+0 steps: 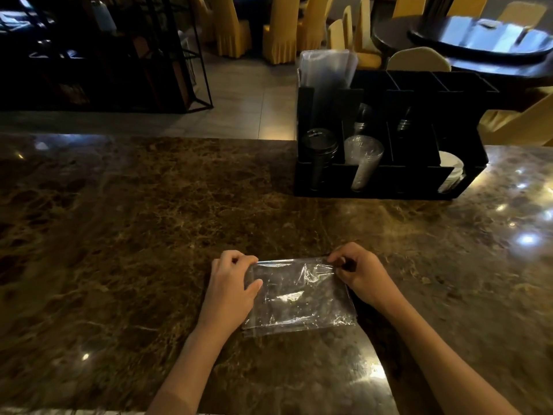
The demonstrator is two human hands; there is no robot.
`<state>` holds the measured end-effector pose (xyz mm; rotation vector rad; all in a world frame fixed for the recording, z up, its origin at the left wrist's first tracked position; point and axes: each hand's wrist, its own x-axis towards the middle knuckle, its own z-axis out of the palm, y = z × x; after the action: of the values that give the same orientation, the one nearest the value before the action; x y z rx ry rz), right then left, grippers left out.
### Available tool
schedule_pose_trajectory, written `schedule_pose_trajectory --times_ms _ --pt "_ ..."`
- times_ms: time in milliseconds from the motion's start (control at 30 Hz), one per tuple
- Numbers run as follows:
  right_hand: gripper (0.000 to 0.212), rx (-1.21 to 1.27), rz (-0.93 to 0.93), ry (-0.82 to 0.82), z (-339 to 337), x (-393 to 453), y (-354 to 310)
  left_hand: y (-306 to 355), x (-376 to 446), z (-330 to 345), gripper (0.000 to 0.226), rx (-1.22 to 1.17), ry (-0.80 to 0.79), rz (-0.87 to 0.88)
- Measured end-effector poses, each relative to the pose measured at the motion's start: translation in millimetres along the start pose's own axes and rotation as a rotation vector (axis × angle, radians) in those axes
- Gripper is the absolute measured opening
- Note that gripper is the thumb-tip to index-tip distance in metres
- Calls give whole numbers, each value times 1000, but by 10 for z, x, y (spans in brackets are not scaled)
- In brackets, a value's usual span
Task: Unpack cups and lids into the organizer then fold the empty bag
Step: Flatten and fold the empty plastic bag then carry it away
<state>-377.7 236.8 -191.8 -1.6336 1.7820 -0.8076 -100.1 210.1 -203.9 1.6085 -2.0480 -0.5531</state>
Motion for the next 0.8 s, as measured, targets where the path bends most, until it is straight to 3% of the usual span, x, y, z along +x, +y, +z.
schedule_pose_trajectory --times_ms 133,267,367,467,800 --pt "29 -162 6 -60 33 -6 -112 158 -137 140 42 254 64 315" --pt "36 -547 -126 30 211 -125 -358 245 -173 312 53 355 -20 401" --pt "53 -643 -259 -63 502 -270 -498 243 -238 386 57 428 -90 394" --pt "66 -677 -245 -221 704 -365 -444 213 -286 423 58 462 -124 390" --pt "74 -749 -63 -158 570 -432 -147 177 -367 346 66 450 -117 211"
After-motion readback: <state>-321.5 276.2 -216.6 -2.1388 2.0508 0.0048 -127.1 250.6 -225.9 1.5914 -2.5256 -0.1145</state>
